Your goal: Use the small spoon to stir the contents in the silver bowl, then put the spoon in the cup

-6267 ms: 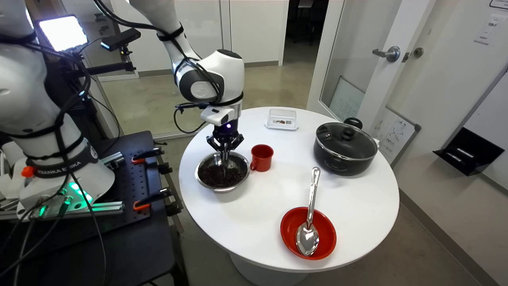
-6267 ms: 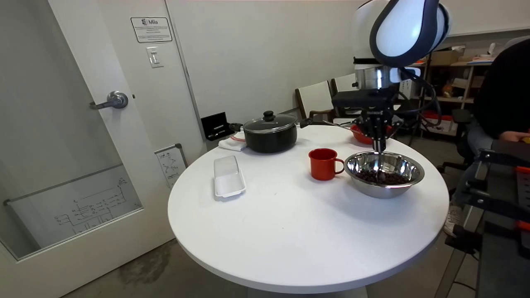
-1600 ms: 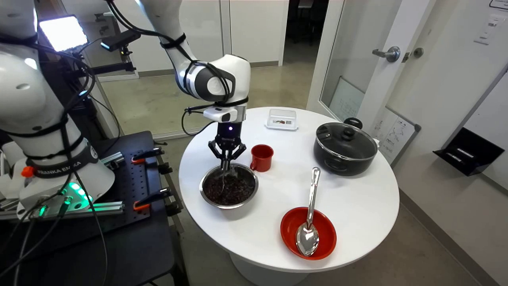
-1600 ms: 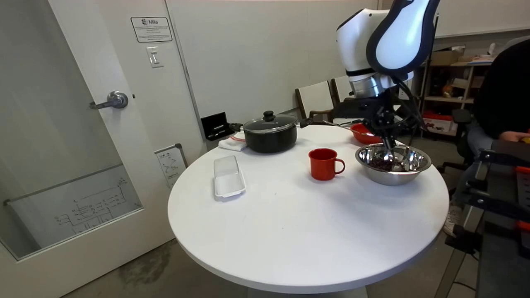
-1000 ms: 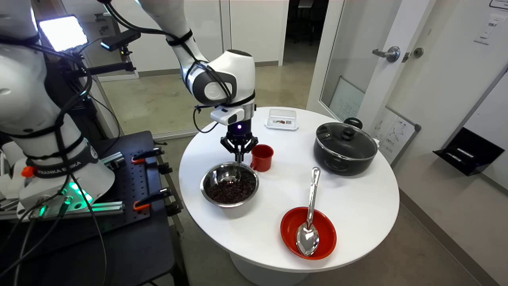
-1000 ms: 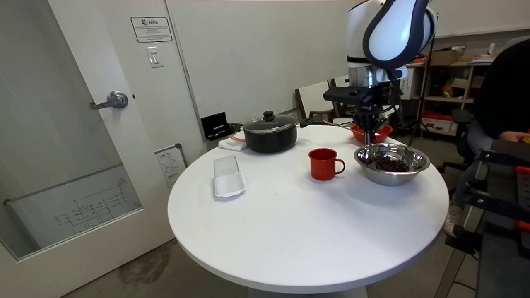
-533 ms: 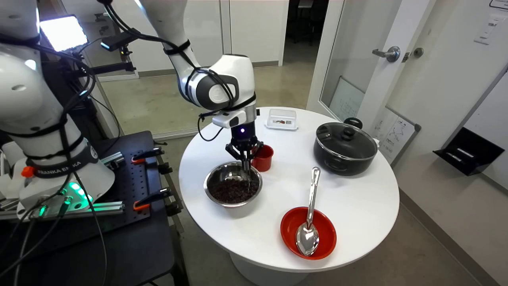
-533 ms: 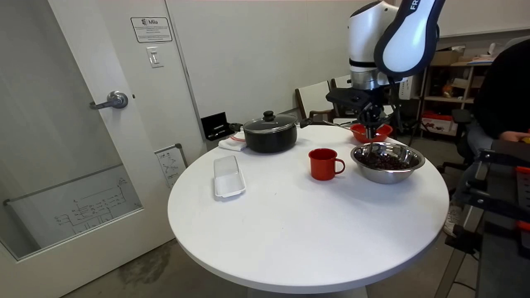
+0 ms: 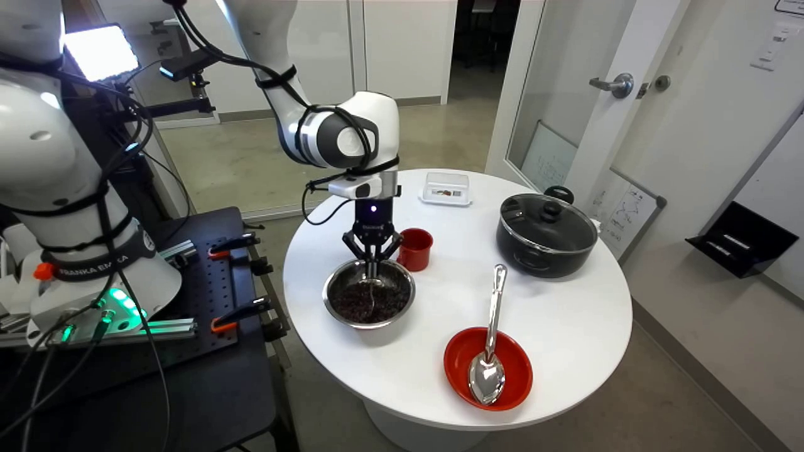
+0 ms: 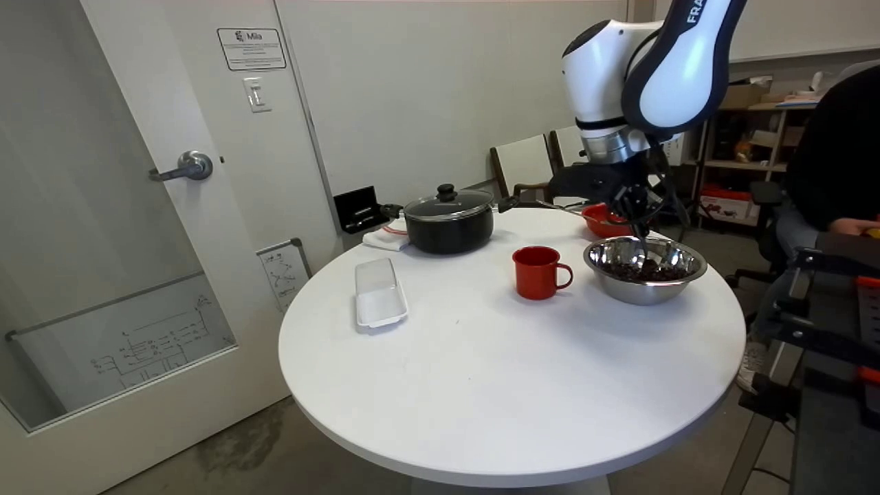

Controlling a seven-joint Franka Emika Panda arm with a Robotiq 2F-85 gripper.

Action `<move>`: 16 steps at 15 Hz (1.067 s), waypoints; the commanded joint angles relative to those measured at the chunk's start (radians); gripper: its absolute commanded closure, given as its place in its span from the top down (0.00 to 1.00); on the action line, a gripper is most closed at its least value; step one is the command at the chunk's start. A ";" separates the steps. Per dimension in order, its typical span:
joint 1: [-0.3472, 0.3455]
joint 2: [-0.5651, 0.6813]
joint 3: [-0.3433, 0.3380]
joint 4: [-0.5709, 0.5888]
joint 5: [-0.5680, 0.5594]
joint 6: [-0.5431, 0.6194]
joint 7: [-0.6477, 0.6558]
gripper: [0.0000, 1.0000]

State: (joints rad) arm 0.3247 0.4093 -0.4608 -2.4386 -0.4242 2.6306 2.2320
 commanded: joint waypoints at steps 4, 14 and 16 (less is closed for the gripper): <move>-0.231 -0.058 0.241 0.024 0.232 -0.139 -0.234 0.01; -0.188 -0.045 0.164 -0.013 0.221 0.190 -0.157 0.01; -0.105 -0.022 0.064 -0.004 0.113 0.218 -0.062 0.01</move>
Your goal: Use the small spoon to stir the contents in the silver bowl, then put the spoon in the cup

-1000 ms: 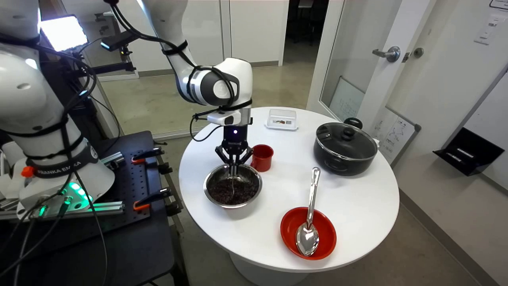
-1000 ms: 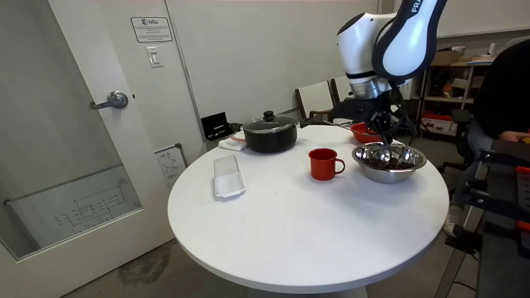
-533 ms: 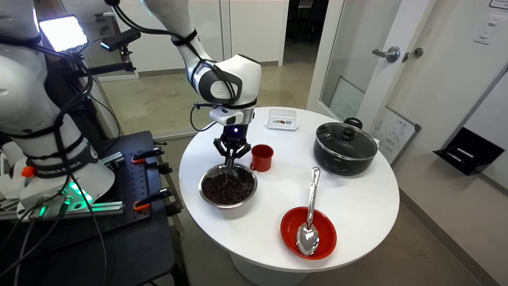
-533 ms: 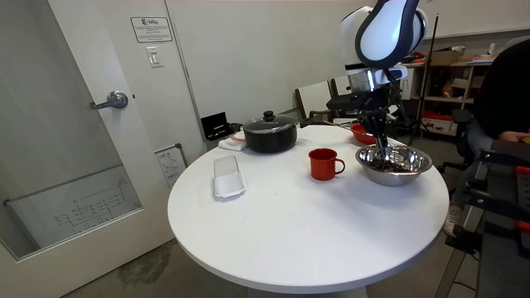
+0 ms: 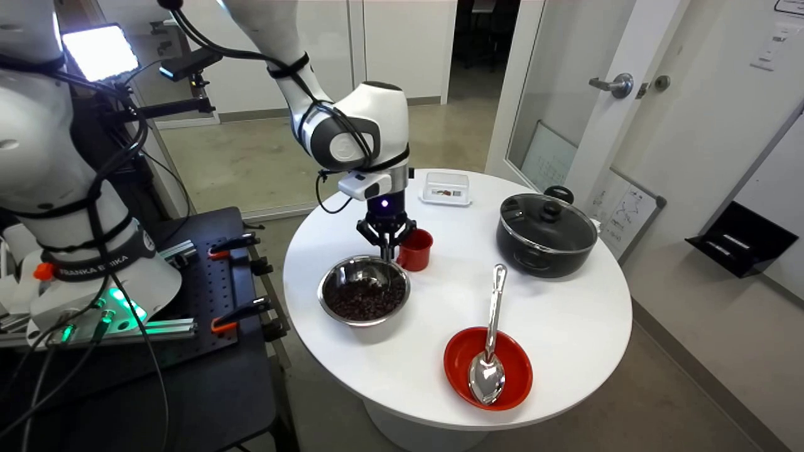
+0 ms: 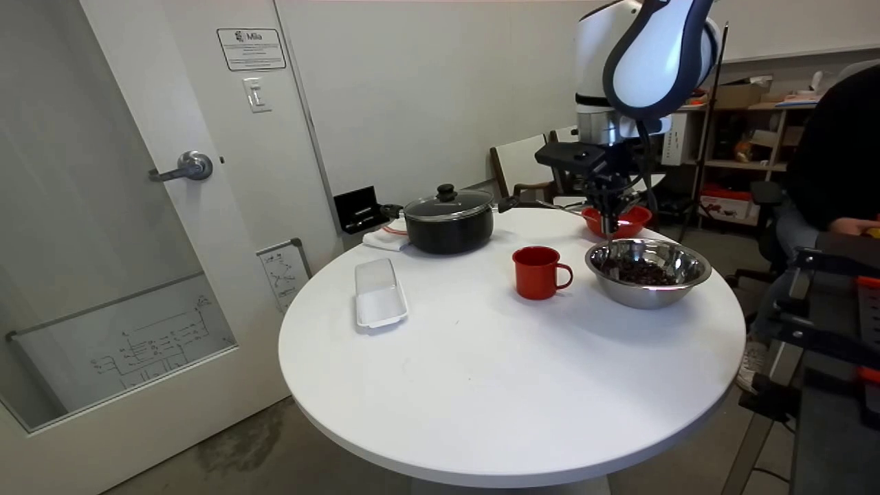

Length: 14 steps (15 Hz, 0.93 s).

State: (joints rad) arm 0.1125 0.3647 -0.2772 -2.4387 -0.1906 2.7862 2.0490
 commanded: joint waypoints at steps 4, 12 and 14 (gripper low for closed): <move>0.202 0.040 -0.219 0.014 -0.228 -0.026 0.263 0.01; 0.034 -0.015 -0.021 0.022 -0.080 -0.231 0.144 0.01; 0.028 -0.015 -0.028 0.023 -0.091 -0.176 0.201 0.01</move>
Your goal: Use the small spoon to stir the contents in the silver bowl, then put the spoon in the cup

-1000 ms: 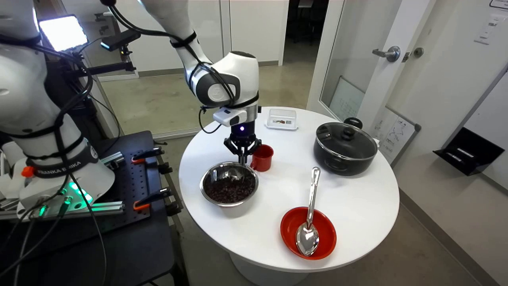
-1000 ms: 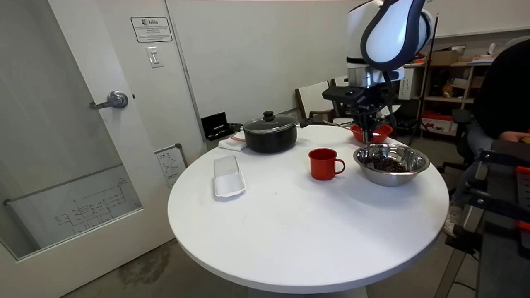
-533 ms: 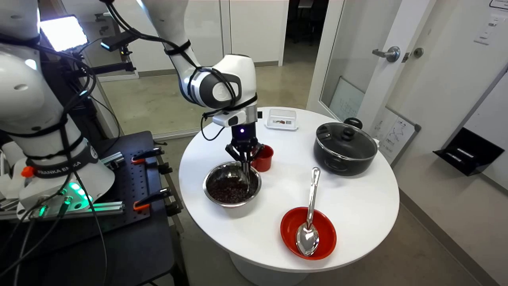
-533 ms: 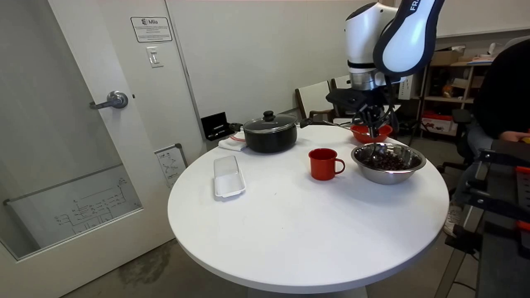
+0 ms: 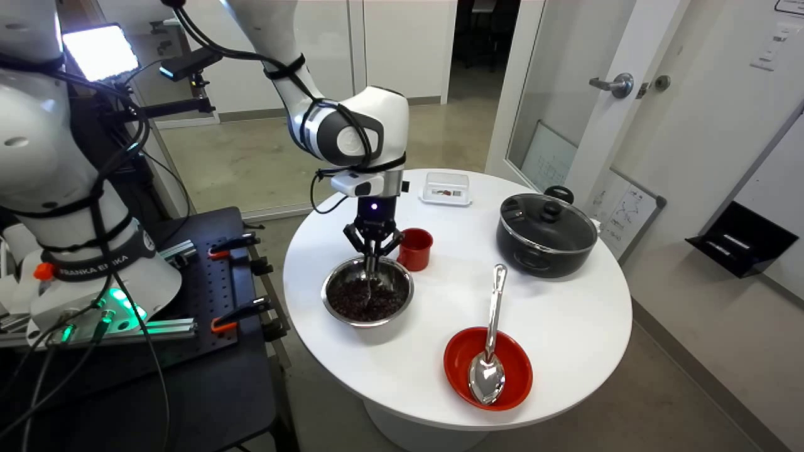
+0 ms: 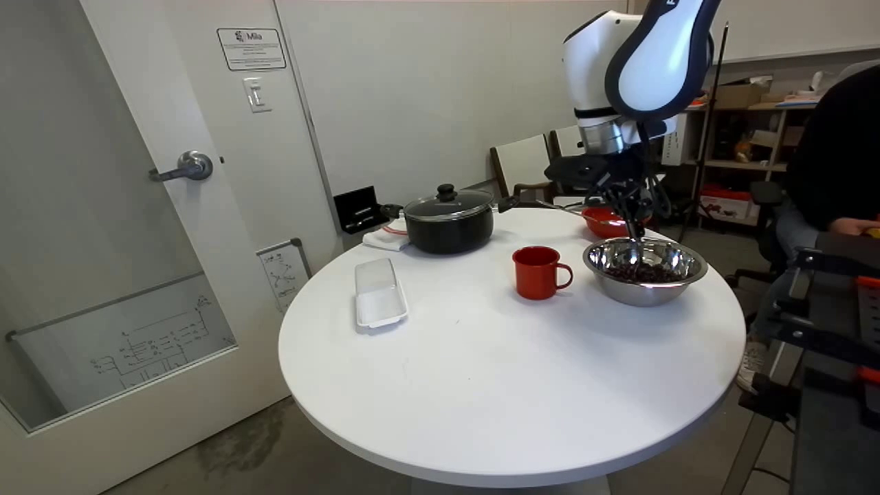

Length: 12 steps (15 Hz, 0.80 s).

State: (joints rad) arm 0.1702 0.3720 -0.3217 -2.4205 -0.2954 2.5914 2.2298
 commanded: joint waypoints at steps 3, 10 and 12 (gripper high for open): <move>-0.021 -0.054 -0.012 0.000 -0.027 0.028 0.084 0.01; -0.078 -0.223 0.018 -0.001 -0.011 -0.147 0.083 0.01; -0.124 -0.331 0.041 -0.010 0.031 -0.193 0.044 0.01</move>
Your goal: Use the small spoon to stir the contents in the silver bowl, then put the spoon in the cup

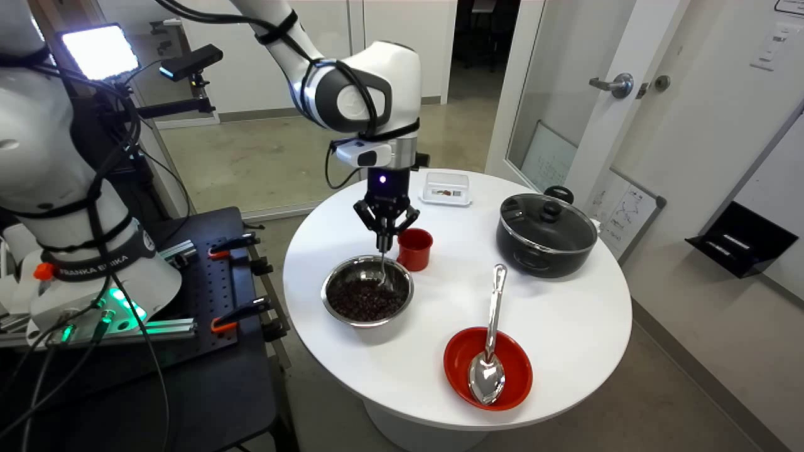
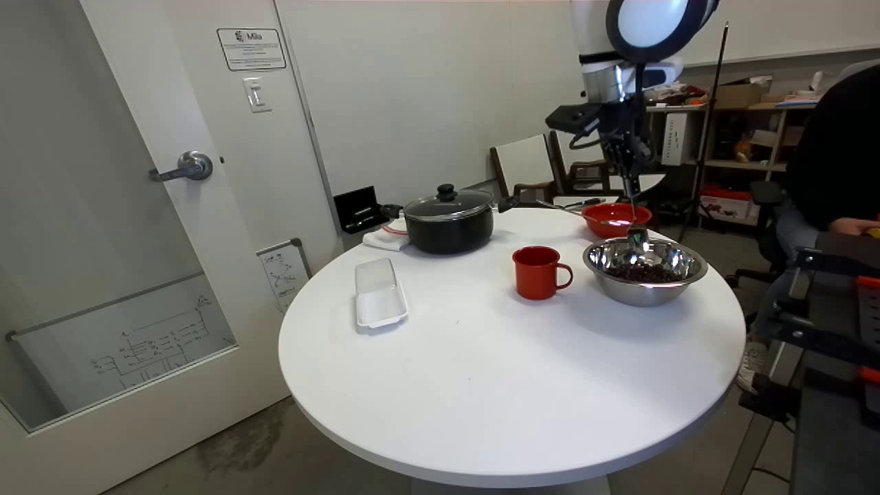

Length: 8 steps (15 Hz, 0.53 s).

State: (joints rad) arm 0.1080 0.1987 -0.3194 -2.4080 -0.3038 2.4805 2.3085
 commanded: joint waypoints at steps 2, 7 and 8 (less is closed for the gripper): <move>-0.107 -0.248 0.060 -0.014 0.071 -0.122 -0.061 0.01; -0.202 -0.316 0.112 0.035 0.156 -0.164 -0.102 0.01; -0.209 -0.317 0.121 0.032 0.178 -0.147 -0.125 0.01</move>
State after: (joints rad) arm -0.0625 -0.1146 -0.2390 -2.3881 -0.1867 2.3377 2.2361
